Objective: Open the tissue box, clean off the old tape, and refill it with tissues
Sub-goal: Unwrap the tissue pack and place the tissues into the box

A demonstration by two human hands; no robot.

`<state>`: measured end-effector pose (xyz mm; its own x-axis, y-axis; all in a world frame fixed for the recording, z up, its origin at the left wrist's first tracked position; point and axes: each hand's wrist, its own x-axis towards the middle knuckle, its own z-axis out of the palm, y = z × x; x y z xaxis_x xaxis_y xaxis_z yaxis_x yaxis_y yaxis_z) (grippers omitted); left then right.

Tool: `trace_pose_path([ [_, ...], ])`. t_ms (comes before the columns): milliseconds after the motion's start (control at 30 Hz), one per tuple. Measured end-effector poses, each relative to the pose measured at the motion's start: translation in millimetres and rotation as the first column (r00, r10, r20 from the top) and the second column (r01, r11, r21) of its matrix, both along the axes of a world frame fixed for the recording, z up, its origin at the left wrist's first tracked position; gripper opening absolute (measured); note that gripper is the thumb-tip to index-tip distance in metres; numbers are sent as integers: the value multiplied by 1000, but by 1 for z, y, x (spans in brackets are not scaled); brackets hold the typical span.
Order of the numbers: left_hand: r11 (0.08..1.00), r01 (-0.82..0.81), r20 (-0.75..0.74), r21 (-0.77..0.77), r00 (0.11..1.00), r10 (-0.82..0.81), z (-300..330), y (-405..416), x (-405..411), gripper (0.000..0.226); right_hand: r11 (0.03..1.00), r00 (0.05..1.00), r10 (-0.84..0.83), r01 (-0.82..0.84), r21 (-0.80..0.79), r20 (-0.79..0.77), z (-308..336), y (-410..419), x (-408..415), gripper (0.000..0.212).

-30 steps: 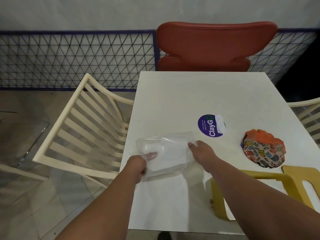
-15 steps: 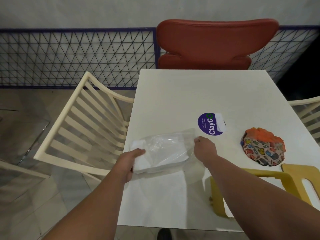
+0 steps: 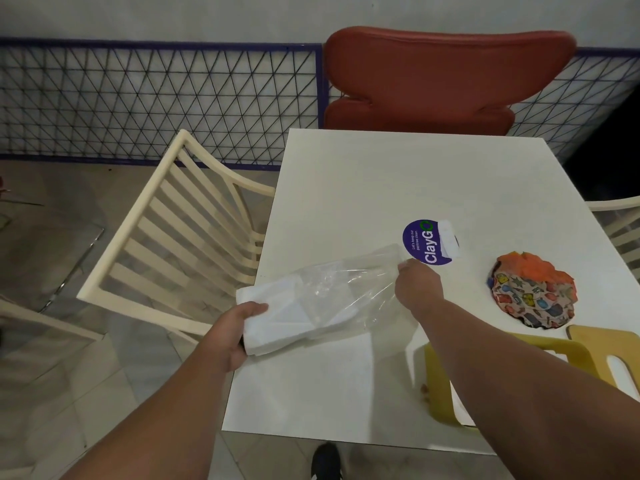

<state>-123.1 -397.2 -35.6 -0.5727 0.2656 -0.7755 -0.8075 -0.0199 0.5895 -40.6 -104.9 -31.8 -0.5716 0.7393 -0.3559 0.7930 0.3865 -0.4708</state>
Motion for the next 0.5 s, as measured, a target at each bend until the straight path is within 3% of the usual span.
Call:
trace_pose_path([
  [67, 1000, -4, 3, -2, 1000, 4, -1, -3, 1, 37, 987, 995, 25, -9, 158, -98, 0, -10, 0, 49],
  [133, 1000, 2, -4, -7, 1000, -2, -1, -1, 2, 39, 897, 911, 327, -214, 386, -253, 3, -28, 2, 58],
  [200, 1000, 11, -14, -12, 1000, -11, 1, 0, 2, 38, 737, 747, 628, -481, 475, -218, 0, -43, 5, 62],
  [233, 1000, 15, -20, -9, 1000, -15, 3, -1, 3, 37, 676, 701, 700, -585, 448, -140, -1, -49, 7, 68],
  [333, 1000, 17, -21, -14, 1000, -17, 10, -10, 3, 30, 665, 719, 688, -680, 309, 98, -9, -48, 10, 71],
  [500, 1000, -6, -68, -28, 998, 4, 20, -40, -3, 48, 668, 723, 653, -690, 279, 225, -9, -47, 11, 68],
])
